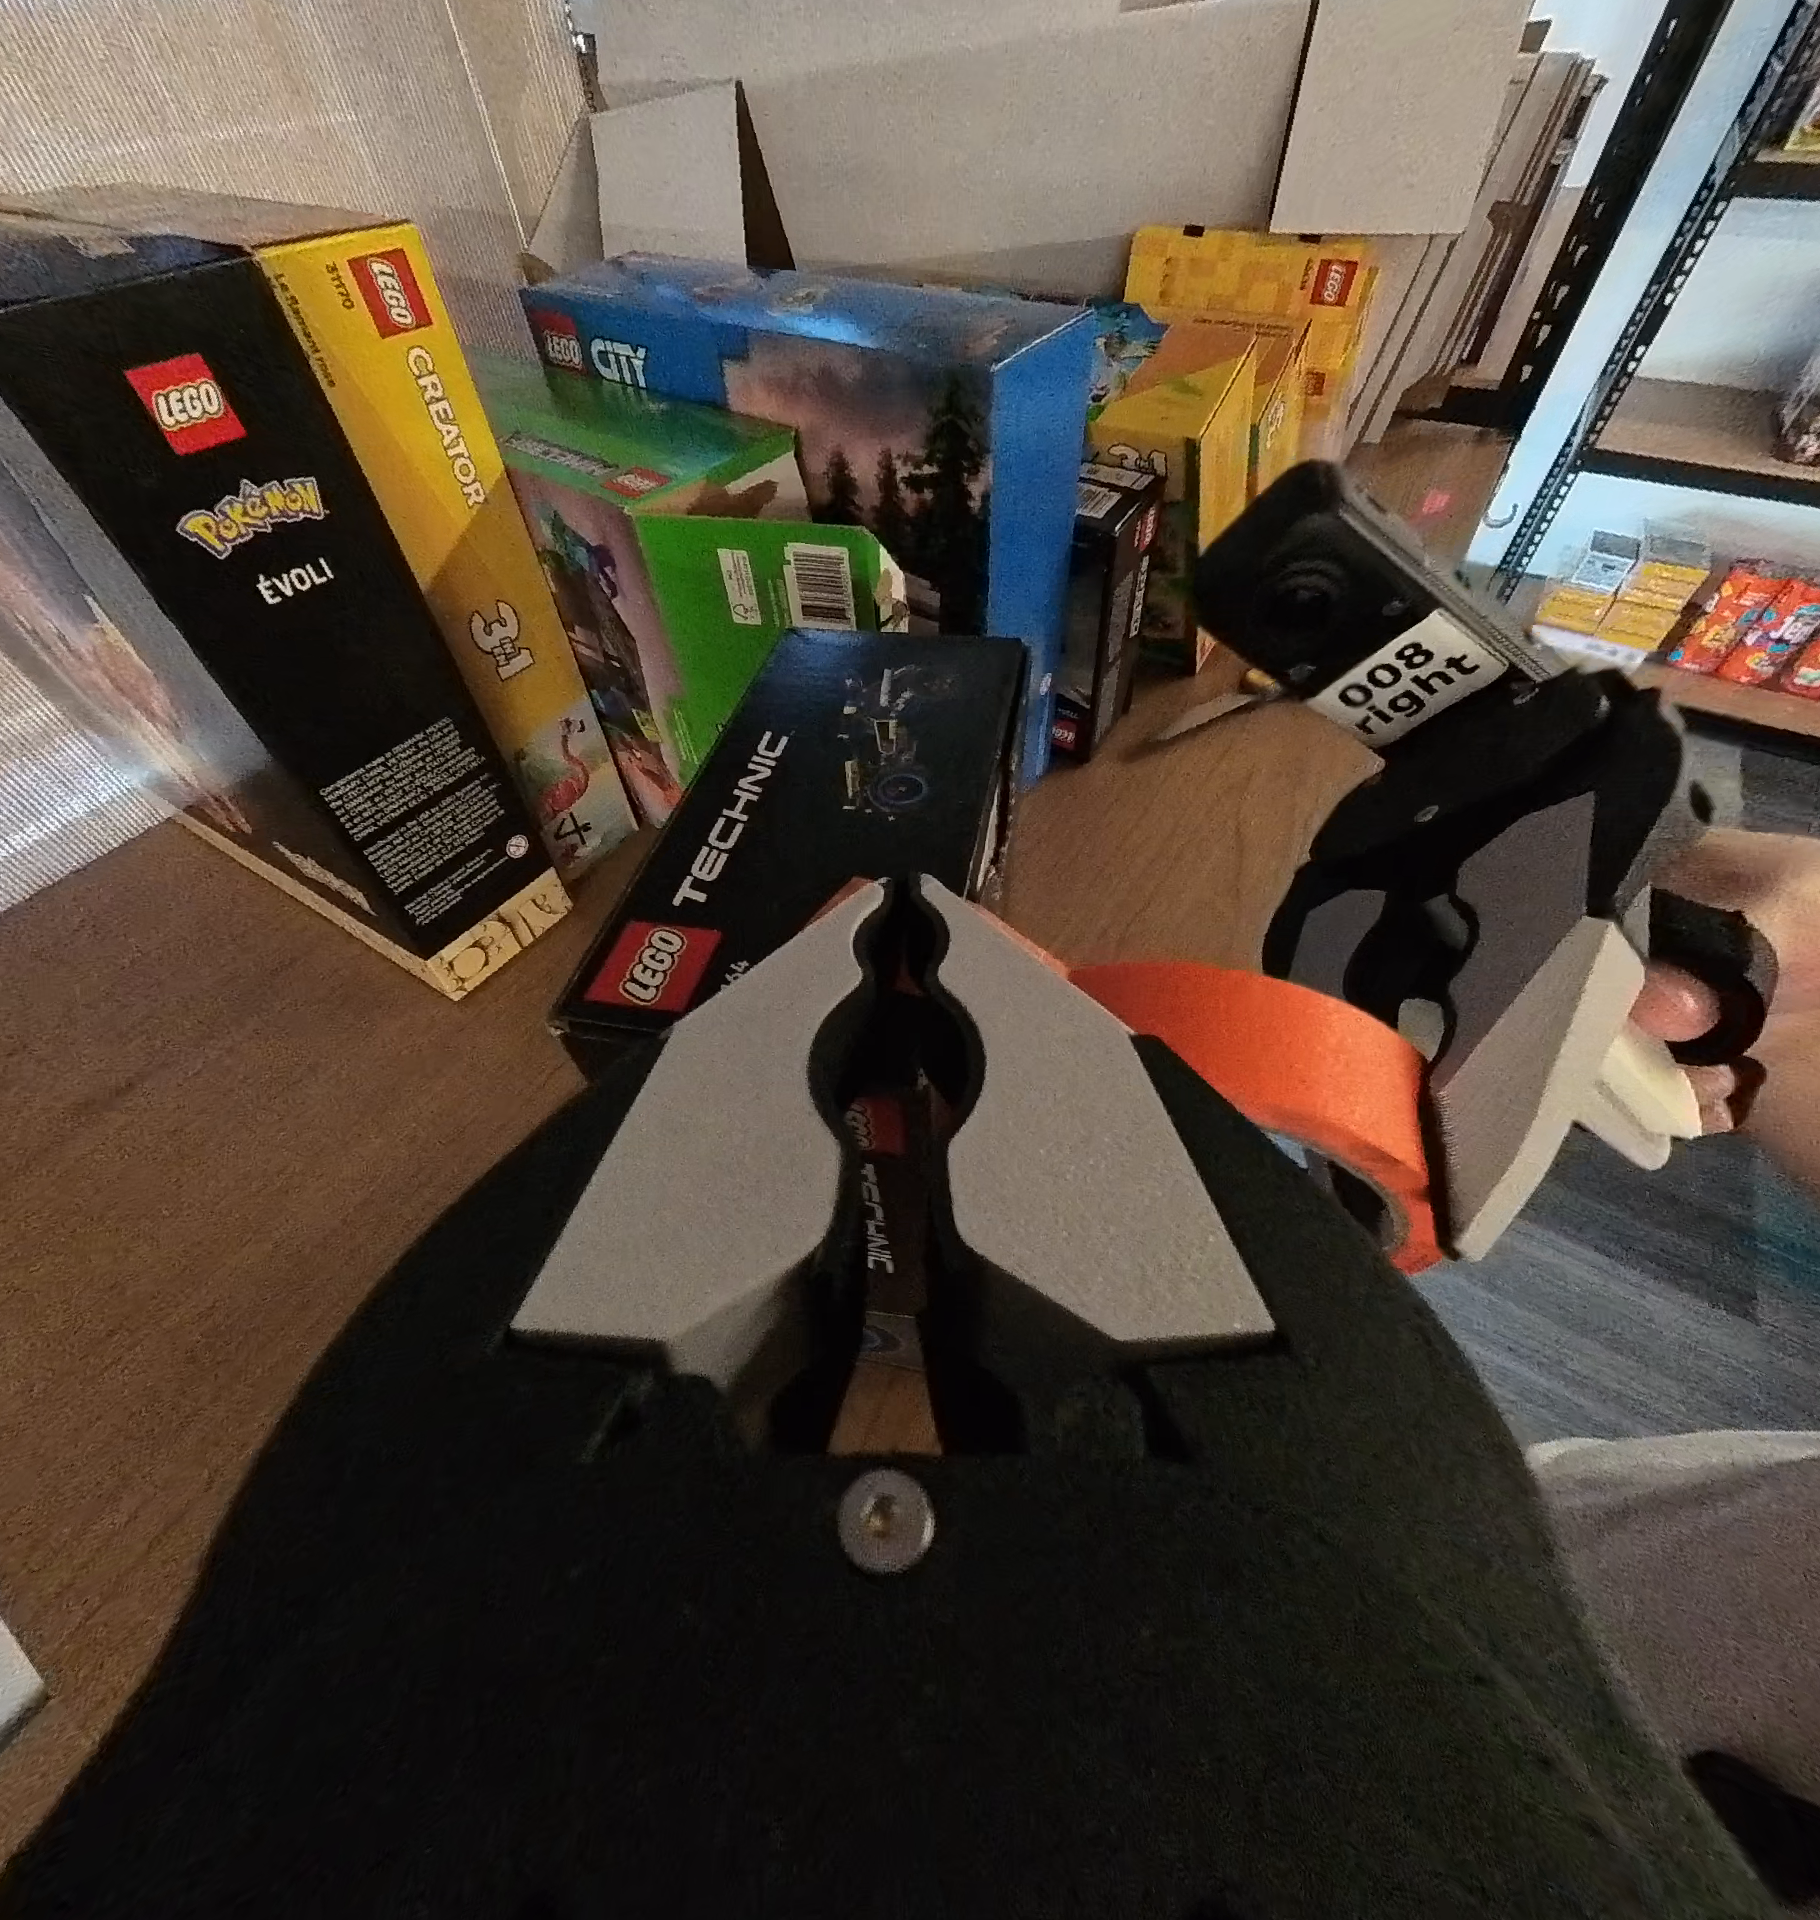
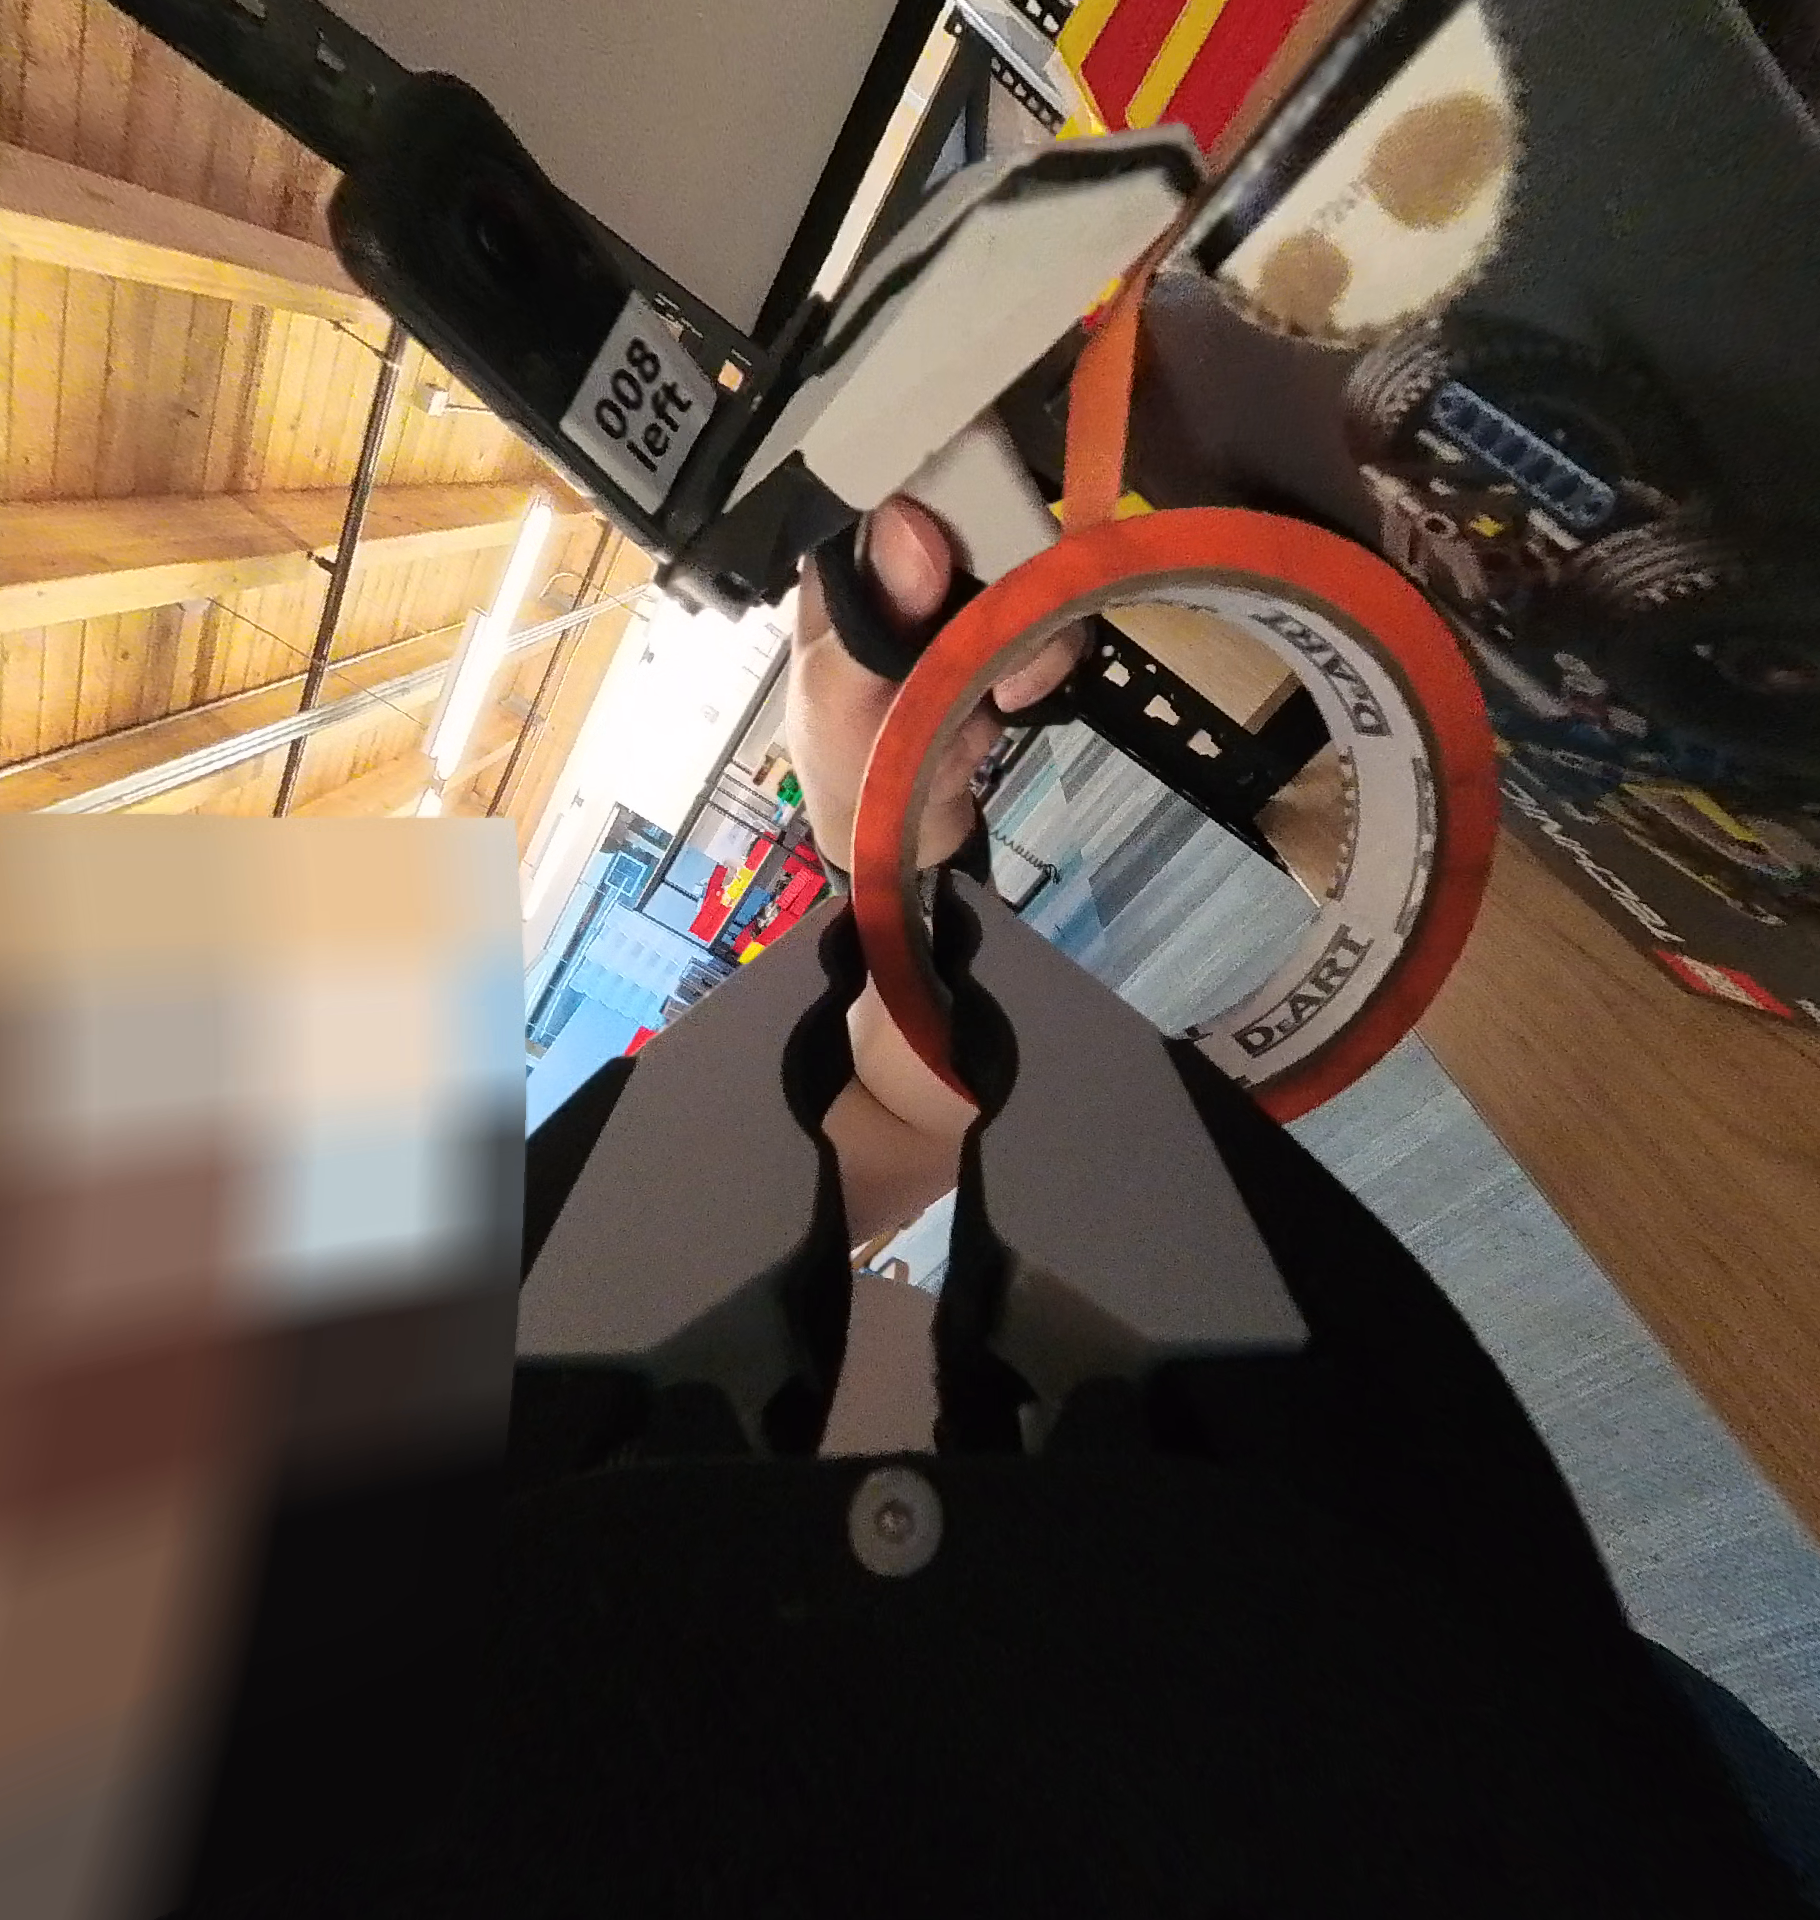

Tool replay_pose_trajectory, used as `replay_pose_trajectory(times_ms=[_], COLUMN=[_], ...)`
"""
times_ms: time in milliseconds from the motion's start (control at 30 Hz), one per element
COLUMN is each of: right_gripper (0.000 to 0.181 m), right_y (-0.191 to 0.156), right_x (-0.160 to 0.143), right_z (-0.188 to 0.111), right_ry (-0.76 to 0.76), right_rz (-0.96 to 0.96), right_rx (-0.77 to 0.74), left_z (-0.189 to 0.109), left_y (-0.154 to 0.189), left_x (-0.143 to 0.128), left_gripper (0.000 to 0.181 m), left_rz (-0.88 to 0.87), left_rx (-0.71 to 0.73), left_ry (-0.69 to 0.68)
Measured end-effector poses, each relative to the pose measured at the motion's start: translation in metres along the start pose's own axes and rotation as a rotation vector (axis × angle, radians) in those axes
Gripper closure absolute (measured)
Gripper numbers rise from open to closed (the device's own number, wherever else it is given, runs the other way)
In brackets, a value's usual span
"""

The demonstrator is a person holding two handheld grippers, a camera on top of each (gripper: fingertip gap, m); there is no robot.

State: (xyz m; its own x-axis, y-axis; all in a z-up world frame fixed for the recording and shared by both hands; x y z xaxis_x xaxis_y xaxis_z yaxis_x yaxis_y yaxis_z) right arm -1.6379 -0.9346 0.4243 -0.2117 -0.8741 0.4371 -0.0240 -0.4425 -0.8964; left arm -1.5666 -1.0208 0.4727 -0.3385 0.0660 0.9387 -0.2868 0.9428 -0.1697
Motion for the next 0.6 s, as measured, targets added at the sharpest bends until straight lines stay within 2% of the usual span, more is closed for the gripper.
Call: replay_pose_trajectory(times_ms=[467, 600], right_gripper=[0.171, 0.167], right_y=[0.016, 0.016], right_x=[-0.004, -0.003], right_z=[-0.003, -0.006], right_ry=[0.029, 0.063], right_rz=[0.107, 0.045], right_rx=[0.056, 0.084], left_z=[0.000, -0.001], left_y=[-0.002, 0.000], left_x=[-0.001, 0.001], left_gripper=[0.181, 0.181], left_rz=[-0.023, 0.027], left_rx=[-0.006, 0.034], left_ry=[0.013, 0.026])
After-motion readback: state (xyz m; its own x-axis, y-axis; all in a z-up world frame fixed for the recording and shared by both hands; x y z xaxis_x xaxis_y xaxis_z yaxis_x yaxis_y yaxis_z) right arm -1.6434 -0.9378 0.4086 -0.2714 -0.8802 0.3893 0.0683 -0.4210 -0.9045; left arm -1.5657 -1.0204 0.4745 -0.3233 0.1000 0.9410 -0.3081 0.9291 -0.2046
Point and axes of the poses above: each gripper's, where its closed fingertips meet, z out along the fingers, x out of its top, y = z × x across the jaws, the point moved 6 cm from there along -z, back along the fingers, and after that the axes turned 8 degrees about z, right-handed, at the moved point
